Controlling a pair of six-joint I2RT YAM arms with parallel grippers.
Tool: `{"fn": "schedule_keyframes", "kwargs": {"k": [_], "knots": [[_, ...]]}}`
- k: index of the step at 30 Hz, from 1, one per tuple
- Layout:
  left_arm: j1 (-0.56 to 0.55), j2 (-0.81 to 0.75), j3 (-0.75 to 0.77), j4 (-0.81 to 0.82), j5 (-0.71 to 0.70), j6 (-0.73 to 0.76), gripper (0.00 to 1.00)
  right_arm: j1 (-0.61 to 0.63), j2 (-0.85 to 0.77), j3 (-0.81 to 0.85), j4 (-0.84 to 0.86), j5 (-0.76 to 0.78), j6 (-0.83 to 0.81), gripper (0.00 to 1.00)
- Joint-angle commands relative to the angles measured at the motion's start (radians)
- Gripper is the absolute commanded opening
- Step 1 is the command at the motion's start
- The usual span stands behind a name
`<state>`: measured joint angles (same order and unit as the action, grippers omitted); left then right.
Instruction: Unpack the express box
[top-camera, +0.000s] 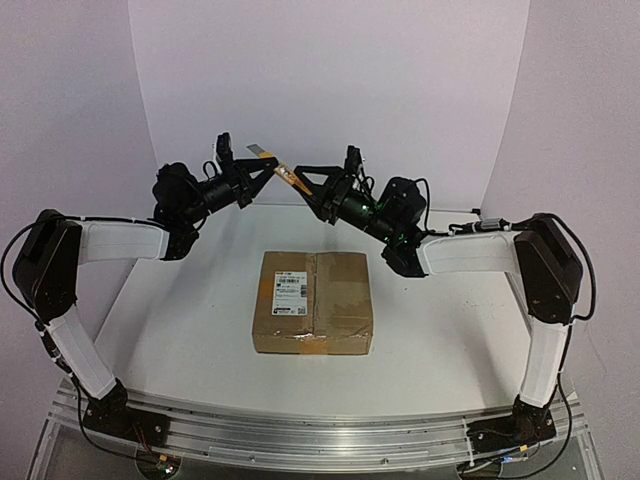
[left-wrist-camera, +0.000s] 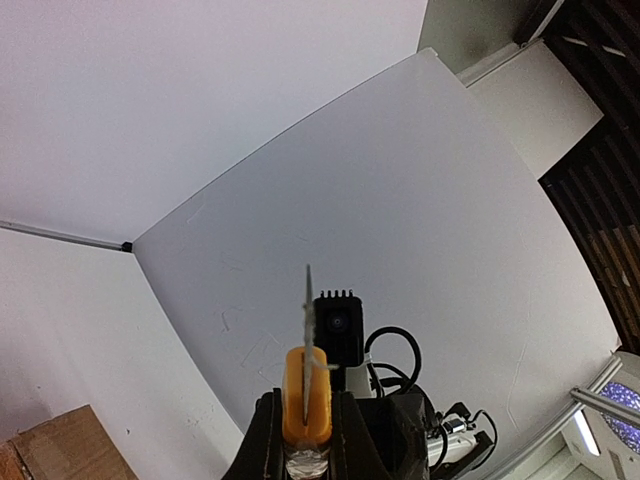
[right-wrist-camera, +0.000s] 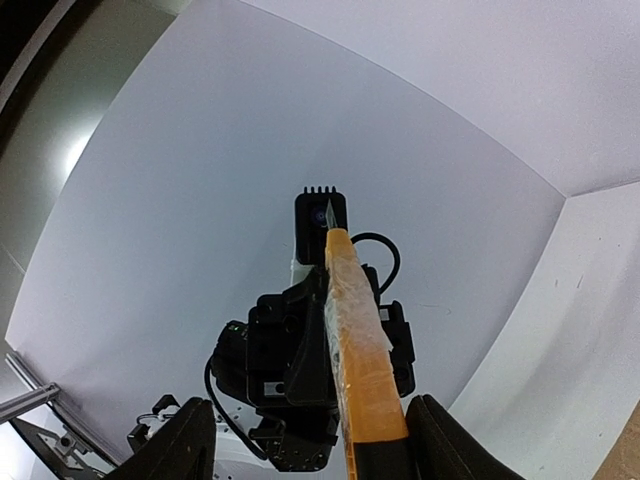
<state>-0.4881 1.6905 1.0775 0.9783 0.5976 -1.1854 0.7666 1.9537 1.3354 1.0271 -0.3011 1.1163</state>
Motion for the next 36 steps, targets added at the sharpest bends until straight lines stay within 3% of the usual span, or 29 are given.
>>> {"fn": "schedule_keyframes", "kwargs": {"k": [1, 6, 13, 18, 19, 21, 22, 23, 25, 28, 30, 33, 36], "knots": [[-0.003, -0.001, 0.017, 0.074, -0.013, -0.017, 0.0, 0.003, 0.004, -0.001, 0.004, -0.017, 0.024, 0.61], [-0.003, -0.004, 0.01, 0.068, -0.009, -0.013, 0.0, 0.003, 0.01, 0.011, -0.002, -0.021, 0.019, 0.42], [-0.009, -0.003, -0.001, 0.052, 0.004, 0.003, 0.0, 0.002, -0.002, 0.019, -0.013, -0.004, -0.001, 0.02], [-0.018, -0.008, -0.038, 0.029, -0.006, 0.029, 0.0, -0.005, -0.04, -0.021, -0.066, 0.021, -0.036, 0.0], [-0.014, -0.016, -0.054, 0.008, -0.006, 0.063, 0.05, -0.011, -0.065, -0.044, -0.1, 0.033, -0.053, 0.0], [0.016, -0.038, -0.091, -0.047, 0.018, 0.147, 0.4, -0.024, -0.127, -0.079, -0.198, 0.048, -0.103, 0.0], [0.041, -0.049, -0.114, -0.07, 0.046, 0.197, 0.52, -0.03, -0.162, -0.084, -0.286, 0.056, -0.151, 0.0], [0.069, -0.06, -0.135, -0.097, 0.081, 0.265, 0.61, -0.035, -0.195, -0.079, -0.413, 0.064, -0.213, 0.0], [0.133, -0.084, -0.151, -0.188, 0.137, 0.407, 0.69, -0.044, -0.247, -0.023, -0.679, 0.082, -0.345, 0.0], [0.187, -0.126, -0.122, -0.342, 0.232, 0.74, 0.71, -0.046, -0.261, 0.131, -1.094, 0.106, -0.543, 0.0], [0.191, -0.163, -0.091, -0.443, 0.314, 1.093, 0.69, -0.046, -0.244, 0.23, -1.334, 0.111, -0.661, 0.0], [0.191, -0.206, -0.033, -0.63, 0.456, 1.583, 0.7, -0.025, -0.225, 0.335, -1.549, 0.112, -0.835, 0.0], [0.173, -0.184, 0.115, -0.993, 0.559, 1.934, 0.71, 0.02, -0.211, 0.398, -1.632, 0.136, -1.003, 0.0]]}}
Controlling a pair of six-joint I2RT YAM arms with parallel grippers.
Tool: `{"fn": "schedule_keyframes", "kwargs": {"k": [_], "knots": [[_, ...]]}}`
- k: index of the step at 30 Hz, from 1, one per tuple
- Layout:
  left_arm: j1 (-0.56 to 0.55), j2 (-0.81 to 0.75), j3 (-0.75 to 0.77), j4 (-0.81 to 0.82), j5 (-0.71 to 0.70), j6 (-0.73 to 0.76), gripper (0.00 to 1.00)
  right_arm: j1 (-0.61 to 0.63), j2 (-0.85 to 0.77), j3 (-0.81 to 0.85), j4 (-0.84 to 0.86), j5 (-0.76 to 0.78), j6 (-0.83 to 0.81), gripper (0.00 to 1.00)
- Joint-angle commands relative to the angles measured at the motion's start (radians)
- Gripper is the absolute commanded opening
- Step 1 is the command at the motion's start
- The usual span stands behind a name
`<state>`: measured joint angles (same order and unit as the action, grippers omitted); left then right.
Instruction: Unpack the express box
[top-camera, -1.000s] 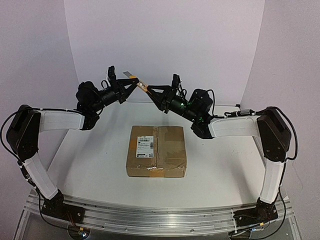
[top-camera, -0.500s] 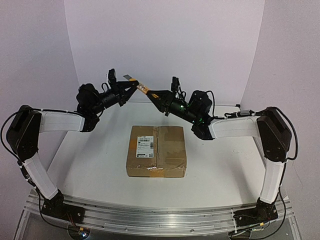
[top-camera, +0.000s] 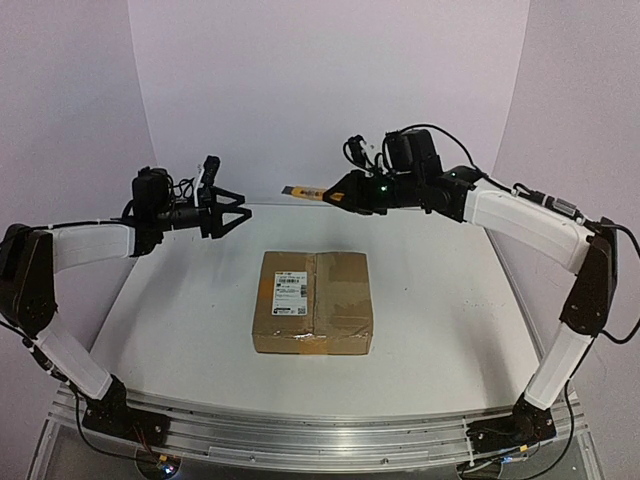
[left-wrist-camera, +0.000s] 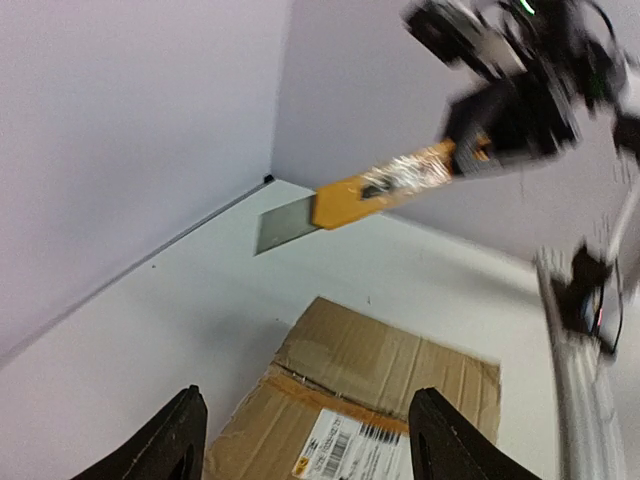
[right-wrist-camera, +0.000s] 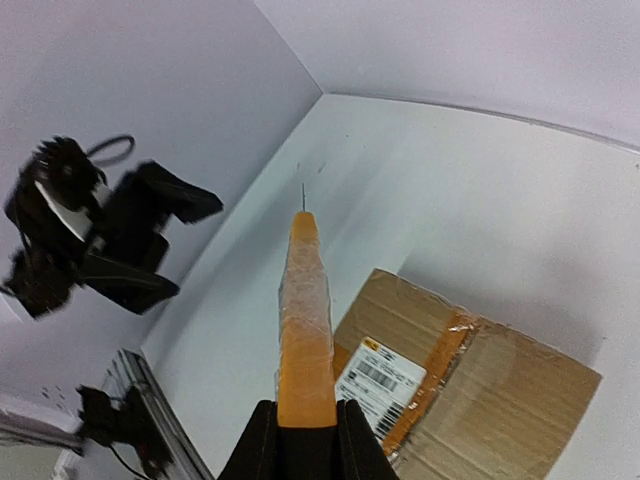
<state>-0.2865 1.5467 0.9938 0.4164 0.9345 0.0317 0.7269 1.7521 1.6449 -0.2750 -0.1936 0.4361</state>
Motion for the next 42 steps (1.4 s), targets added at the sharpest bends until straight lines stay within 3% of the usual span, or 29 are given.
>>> {"fn": "schedule_keyframes", "kwargs": {"k": [1, 6, 8, 12, 17, 20, 22, 29, 34, 35, 38, 42], "knots": [[-0.045, -0.03, 0.254, -0.521, 0.226, 0.792, 0.72, 0.071, -0.003, 0.105, -0.348, 0.036, -0.363, 0.0], [-0.16, -0.011, 0.362, -0.776, 0.204, 0.899, 0.78, 0.135, 0.039, 0.166, -0.362, 0.021, -0.521, 0.0], [-0.174, 0.009, 0.384, -0.838, 0.203, 0.892, 0.79, 0.153, 0.051, 0.191, -0.361, 0.023, -0.539, 0.0], [-0.197, 0.076, 0.455, -1.085, 0.173, 1.036, 0.78, 0.177, 0.058, 0.22, -0.356, 0.011, -0.56, 0.0], [-0.227, 0.105, 0.489, -1.048, 0.126, 0.948, 0.69, 0.204, 0.067, 0.23, -0.354, 0.006, -0.589, 0.0], [-0.23, 0.11, 0.494, -1.09, 0.116, 0.995, 0.66, 0.204, 0.062, 0.232, -0.345, 0.0, -0.578, 0.0], [-0.232, 0.11, 0.495, -1.107, 0.116, 1.009, 0.56, 0.203, 0.062, 0.234, -0.344, -0.004, -0.577, 0.0], [-0.234, 0.109, 0.502, -1.092, 0.138, 0.978, 0.04, 0.204, 0.073, 0.233, -0.344, 0.006, -0.564, 0.0], [-0.233, 0.109, 0.499, -1.093, 0.144, 1.0, 0.0, 0.201, 0.086, 0.246, -0.347, -0.011, -0.535, 0.0], [-0.233, 0.109, 0.496, -1.085, 0.155, 0.994, 0.0, 0.198, 0.091, 0.248, -0.351, -0.017, -0.523, 0.03], [-0.229, 0.107, 0.485, -1.049, 0.201, 0.965, 0.0, 0.185, 0.107, 0.257, -0.378, -0.008, -0.481, 0.37], [-0.23, 0.112, 0.483, -1.038, 0.226, 0.959, 0.0, 0.178, 0.138, 0.308, -0.45, -0.026, -0.45, 0.57]]}}
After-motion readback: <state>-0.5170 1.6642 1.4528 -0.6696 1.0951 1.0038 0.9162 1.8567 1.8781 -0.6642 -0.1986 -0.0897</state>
